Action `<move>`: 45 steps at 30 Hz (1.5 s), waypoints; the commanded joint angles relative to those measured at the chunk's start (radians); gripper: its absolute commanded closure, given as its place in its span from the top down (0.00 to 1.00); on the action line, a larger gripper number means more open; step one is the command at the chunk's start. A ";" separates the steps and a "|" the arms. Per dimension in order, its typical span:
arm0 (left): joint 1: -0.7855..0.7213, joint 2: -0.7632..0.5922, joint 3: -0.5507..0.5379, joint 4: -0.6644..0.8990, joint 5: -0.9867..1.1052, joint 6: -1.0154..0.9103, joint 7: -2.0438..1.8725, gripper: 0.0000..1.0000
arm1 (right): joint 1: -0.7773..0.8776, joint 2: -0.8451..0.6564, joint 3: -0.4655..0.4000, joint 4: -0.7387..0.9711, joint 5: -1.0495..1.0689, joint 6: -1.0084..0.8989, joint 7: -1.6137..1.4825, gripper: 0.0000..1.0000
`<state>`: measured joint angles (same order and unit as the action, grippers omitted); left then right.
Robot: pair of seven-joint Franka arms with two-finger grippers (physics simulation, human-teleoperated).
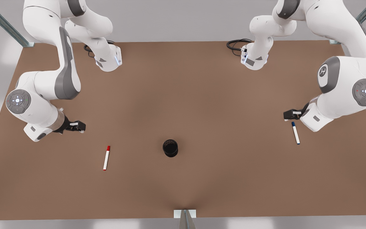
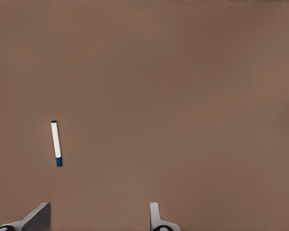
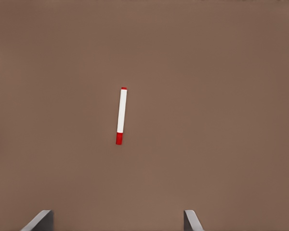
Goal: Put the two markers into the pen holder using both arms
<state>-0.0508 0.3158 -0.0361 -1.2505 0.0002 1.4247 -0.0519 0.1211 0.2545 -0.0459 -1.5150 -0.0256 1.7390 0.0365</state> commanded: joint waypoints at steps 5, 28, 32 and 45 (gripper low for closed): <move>0.167 0.204 0.022 -0.026 -0.005 0.355 0.109 1.00 | -0.031 0.138 0.000 -0.008 0.000 0.221 -0.004 1.00; 0.315 0.289 0.074 -0.668 -0.002 1.151 0.372 1.00 | -0.028 0.595 0.058 0.041 0.000 0.625 0.002 0.58; 0.312 0.295 0.073 -0.661 -0.003 1.163 0.368 0.95 | -0.028 0.595 0.058 0.039 0.001 0.628 0.002 0.45; 0.307 0.316 0.070 -0.653 -0.003 1.163 0.366 0.50 | -0.023 0.594 0.063 0.030 0.003 0.637 0.002 0.21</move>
<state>0.2559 0.6320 0.0338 -1.9041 -0.0039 2.5831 0.2661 0.0903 0.8414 0.0299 -1.4853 -0.0110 2.3769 0.0271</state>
